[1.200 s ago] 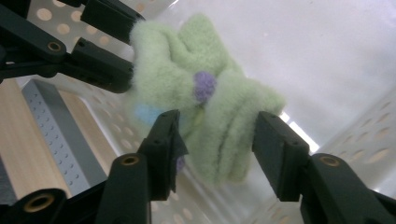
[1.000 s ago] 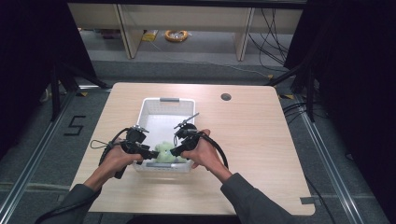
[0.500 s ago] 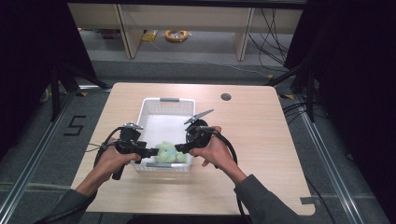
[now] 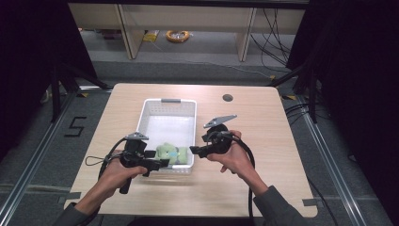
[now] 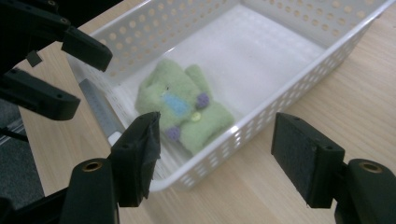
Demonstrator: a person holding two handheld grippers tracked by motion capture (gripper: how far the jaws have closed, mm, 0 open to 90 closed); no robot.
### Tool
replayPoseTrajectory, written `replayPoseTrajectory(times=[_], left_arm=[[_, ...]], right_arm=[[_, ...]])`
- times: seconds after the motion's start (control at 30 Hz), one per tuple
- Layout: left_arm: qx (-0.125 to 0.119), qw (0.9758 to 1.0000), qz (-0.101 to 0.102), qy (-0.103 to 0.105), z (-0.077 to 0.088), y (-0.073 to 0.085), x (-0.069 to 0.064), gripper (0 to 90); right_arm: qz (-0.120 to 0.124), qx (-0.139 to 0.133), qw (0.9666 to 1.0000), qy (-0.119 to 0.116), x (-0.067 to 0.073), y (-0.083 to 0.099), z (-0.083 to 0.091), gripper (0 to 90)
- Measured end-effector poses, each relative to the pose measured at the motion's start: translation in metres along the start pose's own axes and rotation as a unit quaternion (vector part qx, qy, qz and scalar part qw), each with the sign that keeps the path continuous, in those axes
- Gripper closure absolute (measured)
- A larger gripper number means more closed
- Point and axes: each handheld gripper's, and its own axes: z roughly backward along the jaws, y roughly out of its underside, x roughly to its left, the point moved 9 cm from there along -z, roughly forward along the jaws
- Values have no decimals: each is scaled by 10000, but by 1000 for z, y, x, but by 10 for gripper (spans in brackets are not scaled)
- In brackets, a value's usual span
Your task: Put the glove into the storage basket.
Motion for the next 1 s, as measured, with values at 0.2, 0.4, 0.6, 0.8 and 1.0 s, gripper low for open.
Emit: replayPoseTrajectory(times=[0.2,0.4,0.6,0.8,1.0], left_arm=[[-108,9996,-33,262,-5,6,-28,215],[-213,9988,-42,446,-11,12,-50,172],[-212,9972,-263,661,-14,21,-69,170],[-299,9964,-421,675,-16,29,-81,170],[-246,9958,-589,658,-21,36,-85,170]], right_arm=[[-60,-215,9997,9,-10,10,18,327],[-230,-291,9993,13,-17,26,31,319],[-258,-400,9988,73,-22,42,41,313],[-321,-501,9982,65,-24,57,49,307],[-283,-537,9981,75,-26,74,53,301]])
